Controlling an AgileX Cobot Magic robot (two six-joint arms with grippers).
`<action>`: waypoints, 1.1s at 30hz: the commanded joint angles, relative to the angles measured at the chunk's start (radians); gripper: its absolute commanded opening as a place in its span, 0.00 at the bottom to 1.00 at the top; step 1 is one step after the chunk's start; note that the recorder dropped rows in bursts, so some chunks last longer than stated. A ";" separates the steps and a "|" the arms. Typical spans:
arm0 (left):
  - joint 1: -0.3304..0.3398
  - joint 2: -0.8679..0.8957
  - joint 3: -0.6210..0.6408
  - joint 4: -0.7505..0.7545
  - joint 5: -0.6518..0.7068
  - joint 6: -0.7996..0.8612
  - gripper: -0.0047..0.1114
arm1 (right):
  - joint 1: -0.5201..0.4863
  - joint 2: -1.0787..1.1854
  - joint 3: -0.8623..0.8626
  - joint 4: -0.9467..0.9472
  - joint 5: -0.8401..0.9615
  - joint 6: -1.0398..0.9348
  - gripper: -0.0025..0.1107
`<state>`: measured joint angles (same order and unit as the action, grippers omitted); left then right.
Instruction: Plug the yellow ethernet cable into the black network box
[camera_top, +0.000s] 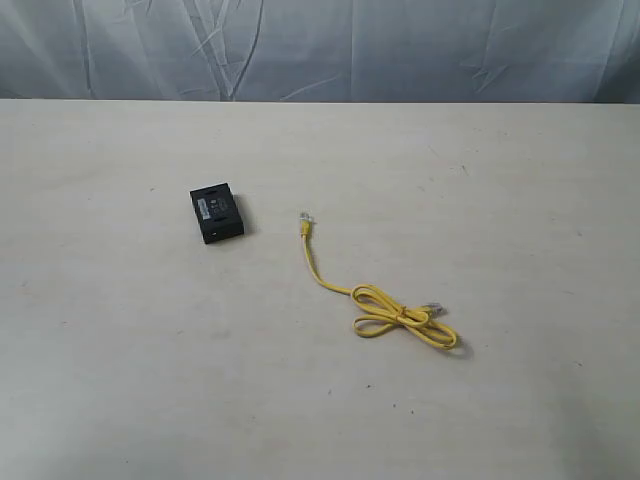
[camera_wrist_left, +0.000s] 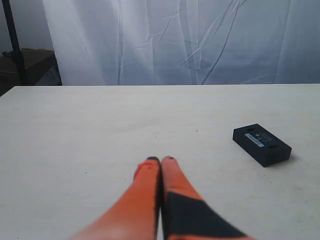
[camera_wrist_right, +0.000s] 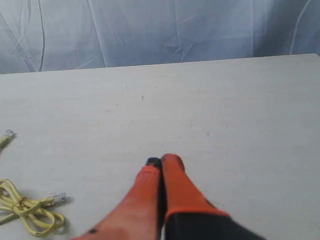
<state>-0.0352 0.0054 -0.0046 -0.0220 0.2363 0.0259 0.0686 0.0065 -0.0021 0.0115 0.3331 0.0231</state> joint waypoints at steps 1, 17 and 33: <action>0.002 -0.005 0.005 0.000 -0.005 -0.001 0.04 | -0.005 -0.006 0.002 -0.001 -0.014 0.000 0.01; 0.002 -0.005 0.005 0.000 -0.005 -0.001 0.04 | -0.005 -0.006 0.002 -0.003 -0.520 -0.002 0.01; 0.002 -0.005 0.005 0.000 -0.005 -0.001 0.04 | -0.008 0.266 -0.284 0.103 -0.052 -0.015 0.01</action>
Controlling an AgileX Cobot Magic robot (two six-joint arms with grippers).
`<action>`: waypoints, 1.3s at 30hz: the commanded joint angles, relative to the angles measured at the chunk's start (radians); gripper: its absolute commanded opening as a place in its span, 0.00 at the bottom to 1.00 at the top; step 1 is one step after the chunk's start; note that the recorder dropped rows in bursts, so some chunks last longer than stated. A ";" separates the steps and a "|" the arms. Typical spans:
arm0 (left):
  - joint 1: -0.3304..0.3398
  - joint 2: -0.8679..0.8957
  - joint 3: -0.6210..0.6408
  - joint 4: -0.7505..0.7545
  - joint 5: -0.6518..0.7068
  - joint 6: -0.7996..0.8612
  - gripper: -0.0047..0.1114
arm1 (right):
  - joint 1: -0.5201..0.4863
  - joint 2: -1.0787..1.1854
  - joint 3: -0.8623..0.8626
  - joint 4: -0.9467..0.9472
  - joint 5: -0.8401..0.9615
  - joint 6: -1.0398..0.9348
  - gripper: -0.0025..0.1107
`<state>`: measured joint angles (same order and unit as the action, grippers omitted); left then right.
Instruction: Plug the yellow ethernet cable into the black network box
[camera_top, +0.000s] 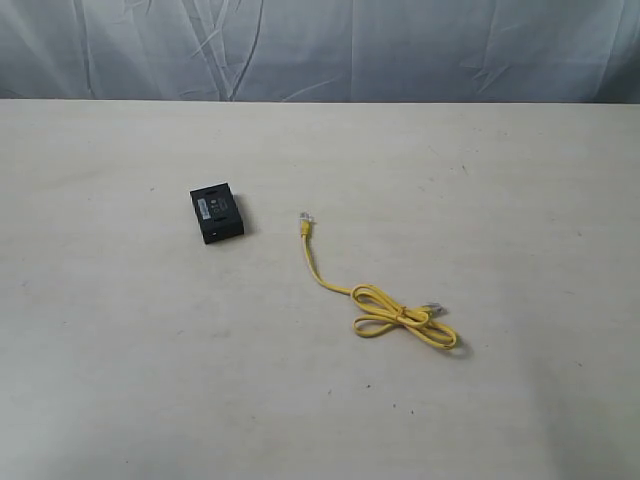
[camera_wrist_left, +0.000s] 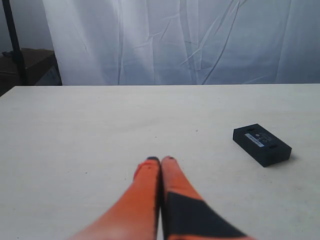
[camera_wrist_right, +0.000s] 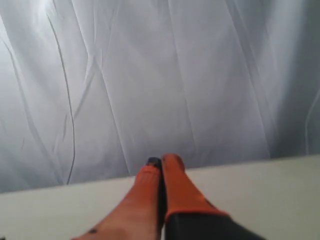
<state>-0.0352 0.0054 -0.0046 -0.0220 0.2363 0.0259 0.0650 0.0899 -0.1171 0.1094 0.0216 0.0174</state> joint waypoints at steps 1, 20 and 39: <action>0.002 -0.005 0.005 0.000 -0.005 -0.001 0.04 | -0.005 0.240 -0.216 0.005 0.337 -0.009 0.01; 0.002 -0.005 0.005 0.000 -0.005 -0.001 0.04 | 0.134 1.240 -0.713 0.194 0.470 -0.104 0.01; 0.002 -0.005 0.005 0.000 -0.005 -0.001 0.04 | 0.575 2.097 -1.621 -0.097 0.927 0.096 0.07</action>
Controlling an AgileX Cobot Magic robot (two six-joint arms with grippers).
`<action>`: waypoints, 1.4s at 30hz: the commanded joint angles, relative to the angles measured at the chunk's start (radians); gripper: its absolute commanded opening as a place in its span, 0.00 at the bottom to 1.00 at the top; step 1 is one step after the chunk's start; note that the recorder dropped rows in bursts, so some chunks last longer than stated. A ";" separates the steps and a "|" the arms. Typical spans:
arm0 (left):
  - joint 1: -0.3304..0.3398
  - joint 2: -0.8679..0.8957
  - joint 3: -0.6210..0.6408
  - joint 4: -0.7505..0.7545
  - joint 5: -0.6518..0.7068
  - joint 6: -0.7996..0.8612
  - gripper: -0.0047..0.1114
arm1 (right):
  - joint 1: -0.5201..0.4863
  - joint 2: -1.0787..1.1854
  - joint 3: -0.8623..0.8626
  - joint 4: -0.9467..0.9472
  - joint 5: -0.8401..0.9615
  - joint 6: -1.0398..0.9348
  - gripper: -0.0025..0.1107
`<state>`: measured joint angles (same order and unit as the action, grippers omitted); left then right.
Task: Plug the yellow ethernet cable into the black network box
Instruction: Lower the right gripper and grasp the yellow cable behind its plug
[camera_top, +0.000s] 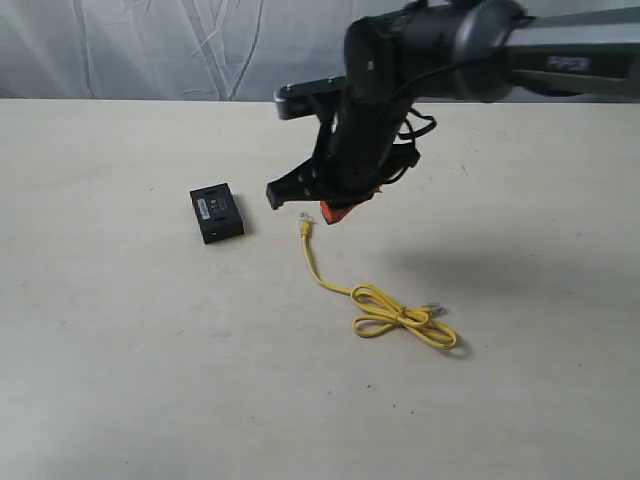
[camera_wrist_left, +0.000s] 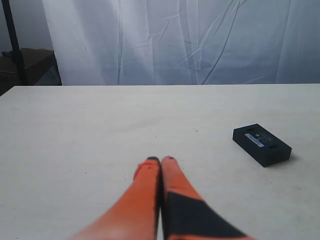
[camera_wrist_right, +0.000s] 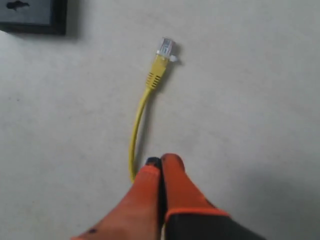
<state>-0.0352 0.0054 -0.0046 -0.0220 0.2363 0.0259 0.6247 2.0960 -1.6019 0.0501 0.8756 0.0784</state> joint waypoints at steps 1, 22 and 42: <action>0.002 -0.005 0.005 0.000 -0.005 -0.001 0.04 | 0.016 0.105 -0.157 -0.030 0.075 0.054 0.11; 0.002 -0.005 0.005 0.000 -0.005 -0.001 0.04 | 0.053 0.242 -0.207 -0.050 0.057 0.159 0.31; 0.002 -0.005 0.005 0.002 -0.005 0.000 0.04 | 0.005 0.150 -0.207 -0.024 0.118 -0.021 0.02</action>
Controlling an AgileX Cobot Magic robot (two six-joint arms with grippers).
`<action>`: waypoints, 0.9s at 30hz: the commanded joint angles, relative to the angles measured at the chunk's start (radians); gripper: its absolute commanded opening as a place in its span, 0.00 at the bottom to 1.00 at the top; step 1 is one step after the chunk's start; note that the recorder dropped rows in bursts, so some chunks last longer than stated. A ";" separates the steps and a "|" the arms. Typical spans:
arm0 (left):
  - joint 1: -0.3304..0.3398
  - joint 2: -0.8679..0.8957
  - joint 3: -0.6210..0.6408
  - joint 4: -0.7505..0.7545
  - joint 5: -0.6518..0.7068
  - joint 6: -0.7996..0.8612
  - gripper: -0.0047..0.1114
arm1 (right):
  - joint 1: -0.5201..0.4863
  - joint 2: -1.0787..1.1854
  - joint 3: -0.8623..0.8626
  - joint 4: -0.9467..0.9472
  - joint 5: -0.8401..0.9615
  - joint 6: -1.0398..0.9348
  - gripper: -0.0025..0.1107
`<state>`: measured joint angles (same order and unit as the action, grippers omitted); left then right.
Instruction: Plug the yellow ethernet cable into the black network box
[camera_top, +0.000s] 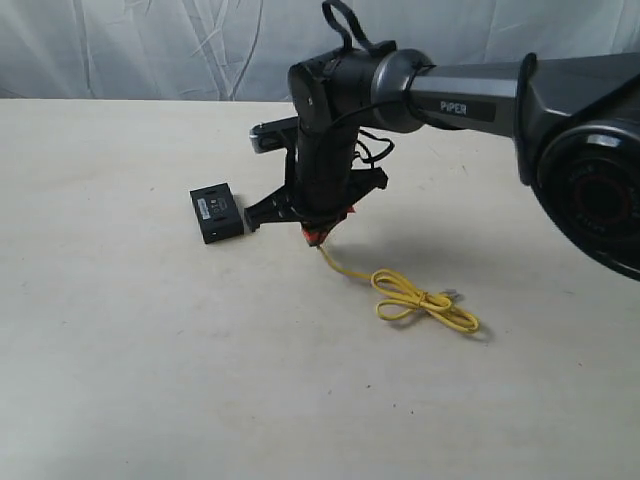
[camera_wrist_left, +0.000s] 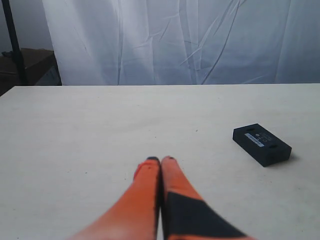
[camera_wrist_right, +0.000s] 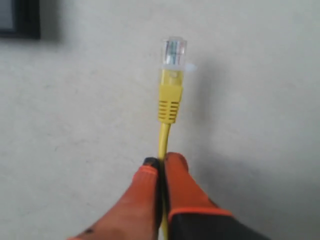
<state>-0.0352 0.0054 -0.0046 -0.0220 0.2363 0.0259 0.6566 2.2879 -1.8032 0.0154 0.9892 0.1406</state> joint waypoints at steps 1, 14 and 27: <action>0.002 -0.005 0.005 0.002 -0.005 0.000 0.04 | -0.028 -0.047 -0.005 0.011 0.014 -0.107 0.02; 0.002 -0.005 0.005 -0.044 -0.199 0.000 0.04 | -0.028 -0.048 -0.005 0.004 -0.045 -0.217 0.02; 0.004 0.172 -0.179 -0.064 0.019 0.000 0.04 | -0.026 -0.020 -0.008 0.065 -0.416 -0.440 0.02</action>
<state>-0.0352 0.0837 -0.1156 -0.0911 0.1393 0.0259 0.6339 2.2655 -1.8054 0.0793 0.6533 -0.2218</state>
